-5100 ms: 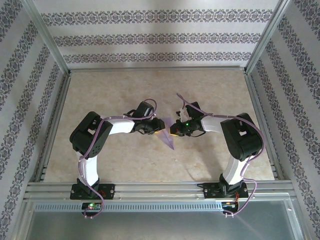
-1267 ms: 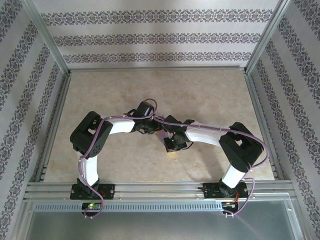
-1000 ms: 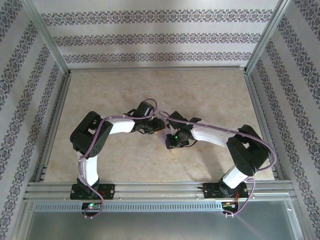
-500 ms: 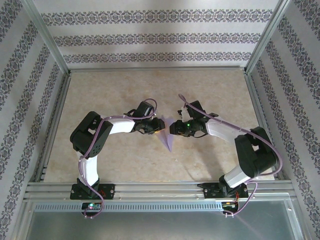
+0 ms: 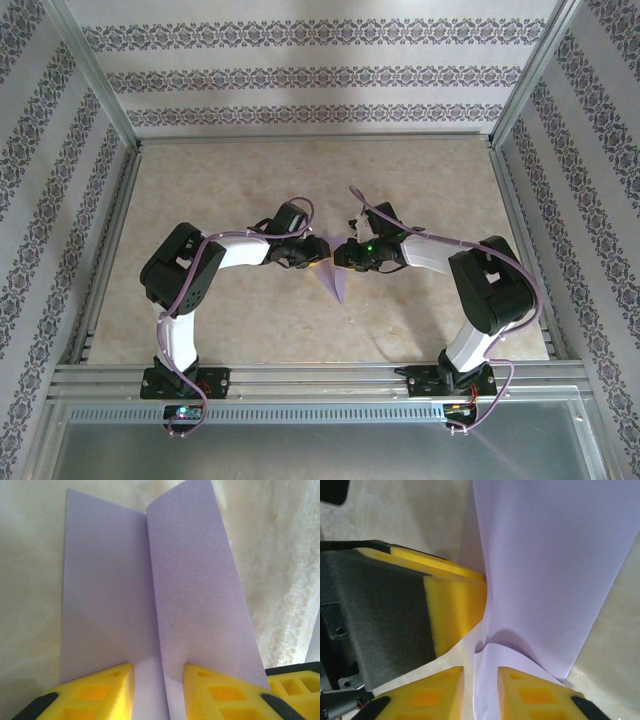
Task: Fold a paper plane with a square sheet of paper (fold left side to right side)
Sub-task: Fourth fold the wing at the center of the table.
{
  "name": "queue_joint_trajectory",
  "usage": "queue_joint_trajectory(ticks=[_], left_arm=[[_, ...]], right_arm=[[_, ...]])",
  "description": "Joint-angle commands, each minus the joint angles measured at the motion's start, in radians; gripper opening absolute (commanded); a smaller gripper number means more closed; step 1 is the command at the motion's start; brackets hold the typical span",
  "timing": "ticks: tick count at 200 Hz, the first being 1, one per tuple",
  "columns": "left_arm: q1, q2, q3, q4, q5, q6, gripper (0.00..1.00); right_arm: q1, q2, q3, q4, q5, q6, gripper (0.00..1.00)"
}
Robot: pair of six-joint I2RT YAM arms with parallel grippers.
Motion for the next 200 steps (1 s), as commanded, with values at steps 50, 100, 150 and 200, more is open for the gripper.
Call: queue_joint_trajectory(ticks=[50,100,150,200], left_arm=[[-0.015,0.014,-0.009,-0.026,-0.020,0.014,0.32],[-0.015,0.010,-0.007,-0.028,-0.020,0.016,0.32],[-0.015,0.008,-0.009,-0.030,-0.021,0.016,0.32],[-0.015,0.008,-0.008,-0.031,-0.020,0.016,0.32]], right_arm=[[-0.006,0.026,0.029,-0.017,0.015,-0.020,0.03],[-0.011,0.039,0.026,-0.055,0.064,-0.044,0.02],[-0.016,0.049,0.034,-0.077,0.098,-0.059,0.02],[-0.019,0.065,0.052,-0.093,0.110,-0.076,0.02]])
